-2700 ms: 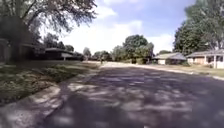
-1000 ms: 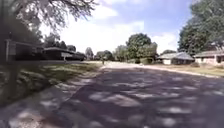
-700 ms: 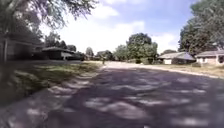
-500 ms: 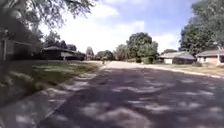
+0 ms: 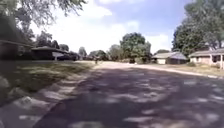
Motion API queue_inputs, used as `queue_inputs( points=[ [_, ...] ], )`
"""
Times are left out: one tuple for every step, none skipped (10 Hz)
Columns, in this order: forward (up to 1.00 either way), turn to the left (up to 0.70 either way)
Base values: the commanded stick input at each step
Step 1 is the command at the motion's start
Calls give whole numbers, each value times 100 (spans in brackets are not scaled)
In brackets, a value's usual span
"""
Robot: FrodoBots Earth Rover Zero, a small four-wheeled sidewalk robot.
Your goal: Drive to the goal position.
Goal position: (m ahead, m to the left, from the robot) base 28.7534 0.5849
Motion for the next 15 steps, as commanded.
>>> queue_inputs(
  points=[
    [100,3],
    [100,26],
    [100,40],
    [100,35],
    [100,18],
    [100,0],
    [100,0],
    [100,0],
    [100,0],
    [100,0],
    [100,0],
    [100,0],
    [100,0],
    [100,0],
    [100,0]
  ],
)
